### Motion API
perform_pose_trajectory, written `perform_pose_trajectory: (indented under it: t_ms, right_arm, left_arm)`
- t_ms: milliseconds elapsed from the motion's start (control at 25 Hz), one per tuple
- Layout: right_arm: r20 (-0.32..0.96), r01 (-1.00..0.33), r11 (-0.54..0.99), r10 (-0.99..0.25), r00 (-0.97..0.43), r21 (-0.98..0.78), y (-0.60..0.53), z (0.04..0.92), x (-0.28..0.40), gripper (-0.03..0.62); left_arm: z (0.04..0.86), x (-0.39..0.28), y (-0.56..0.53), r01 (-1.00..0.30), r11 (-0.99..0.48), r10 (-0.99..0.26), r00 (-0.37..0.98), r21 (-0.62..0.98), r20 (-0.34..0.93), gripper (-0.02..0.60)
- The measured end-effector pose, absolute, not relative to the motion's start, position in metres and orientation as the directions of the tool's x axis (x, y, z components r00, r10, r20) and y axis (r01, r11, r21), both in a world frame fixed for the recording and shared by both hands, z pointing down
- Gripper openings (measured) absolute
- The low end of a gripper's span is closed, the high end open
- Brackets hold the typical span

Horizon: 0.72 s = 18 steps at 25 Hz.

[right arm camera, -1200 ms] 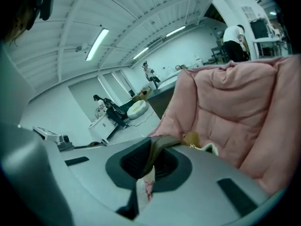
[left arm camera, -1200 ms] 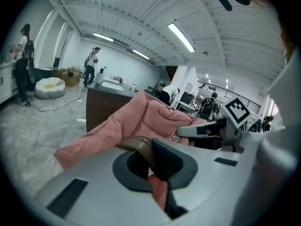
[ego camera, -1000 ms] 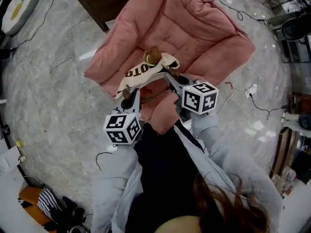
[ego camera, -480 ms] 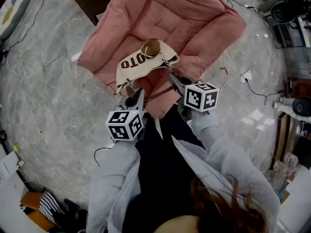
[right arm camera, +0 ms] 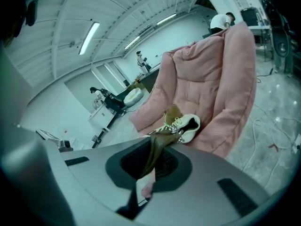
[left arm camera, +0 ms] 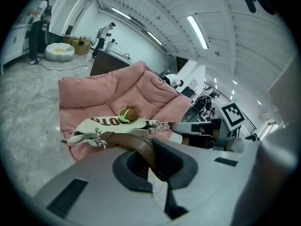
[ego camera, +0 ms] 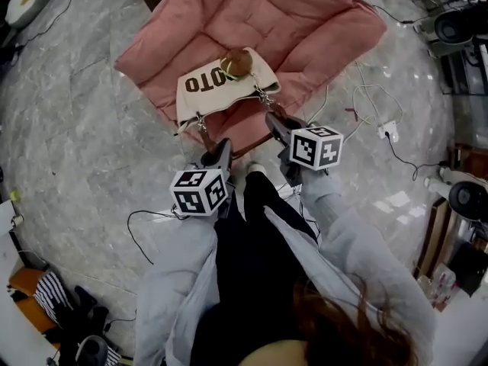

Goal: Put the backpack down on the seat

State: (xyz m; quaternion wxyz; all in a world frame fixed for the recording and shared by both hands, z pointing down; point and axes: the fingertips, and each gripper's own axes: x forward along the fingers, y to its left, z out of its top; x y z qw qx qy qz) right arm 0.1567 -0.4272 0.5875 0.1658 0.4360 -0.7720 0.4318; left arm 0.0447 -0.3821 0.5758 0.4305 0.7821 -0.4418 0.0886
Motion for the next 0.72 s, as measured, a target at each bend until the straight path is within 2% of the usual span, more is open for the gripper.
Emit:
perform_pose_trajectory:
  t_ms: [360, 720]
  right_arm:
    - [0.678, -0.8, 0.345, -0.427, -0.599, -0.49, -0.371, 0.633, 0.205, 0.009]
    - [0.753, -0.827, 0.34, -0.356, -0.554, -0.448, -0.331, 0.696, 0.227, 0.011]
  left_arm:
    - [0.631, 0.099, -0.317, -0.793, -0.111, -0.62, 0.527, 0.599, 0.582, 0.014]
    - [0.712, 0.132, -0.266, -0.802, -0.056, -0.505, 0.537, 0.595, 0.676, 0.014]
